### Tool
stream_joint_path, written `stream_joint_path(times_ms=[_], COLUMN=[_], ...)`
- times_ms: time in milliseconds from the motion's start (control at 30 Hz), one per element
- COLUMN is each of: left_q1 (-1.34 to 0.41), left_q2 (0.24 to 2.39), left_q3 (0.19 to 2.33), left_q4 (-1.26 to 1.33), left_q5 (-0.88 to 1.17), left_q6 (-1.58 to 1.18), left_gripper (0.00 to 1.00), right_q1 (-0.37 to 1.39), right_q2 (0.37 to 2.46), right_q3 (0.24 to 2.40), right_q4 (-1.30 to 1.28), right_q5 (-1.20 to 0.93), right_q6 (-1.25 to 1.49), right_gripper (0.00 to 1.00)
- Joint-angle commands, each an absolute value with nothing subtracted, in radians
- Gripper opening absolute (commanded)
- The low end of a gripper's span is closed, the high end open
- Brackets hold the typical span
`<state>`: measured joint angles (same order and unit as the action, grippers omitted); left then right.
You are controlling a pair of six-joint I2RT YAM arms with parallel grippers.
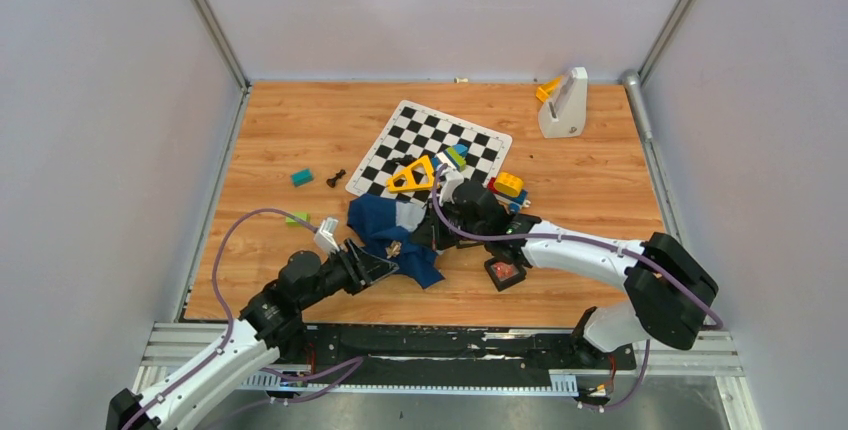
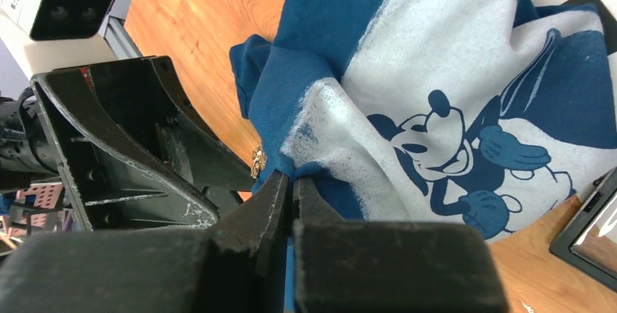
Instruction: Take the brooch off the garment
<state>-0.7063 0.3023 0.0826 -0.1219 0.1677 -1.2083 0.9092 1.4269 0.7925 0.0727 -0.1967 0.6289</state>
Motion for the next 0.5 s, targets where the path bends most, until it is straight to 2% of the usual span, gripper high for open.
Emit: stream_joint_path(times_ms=[0, 67, 200, 333, 467], left_q1=[-0.703, -0.704, -0.703, -0.703, -0.704], left_q2=[0.293, 0.296, 0.289, 0.294, 0.303], left_q3=[0.053, 0.049, 0.013, 0.009, 0.011], left_q4=[0.122, 0.134, 0.213, 0.176, 0.139], left_q5=[0.157, 0.134, 0.074, 0.025, 0.007], left_q6=[-1.334, -1.350, -1.429, -1.483, -1.508], left_gripper=[0.58, 0.58, 0.51, 0.47, 0.57], right_q1=[0.898, 0.898, 0.899, 0.898, 0.896], right_q2=[1.417, 1.419, 1.416, 1.407, 1.397], right_q3=[0.790, 0.786, 0.773, 0.761, 0.750], right_q4=[0.149, 0.153, 0.163, 0.166, 0.166], right_q5=[-0.255, -0.262, -0.261, -0.254, -0.244], right_q6=[0.676, 0.676, 0.680, 0.681, 0.681], right_gripper=[0.00, 0.00, 0.00, 0.00, 0.00])
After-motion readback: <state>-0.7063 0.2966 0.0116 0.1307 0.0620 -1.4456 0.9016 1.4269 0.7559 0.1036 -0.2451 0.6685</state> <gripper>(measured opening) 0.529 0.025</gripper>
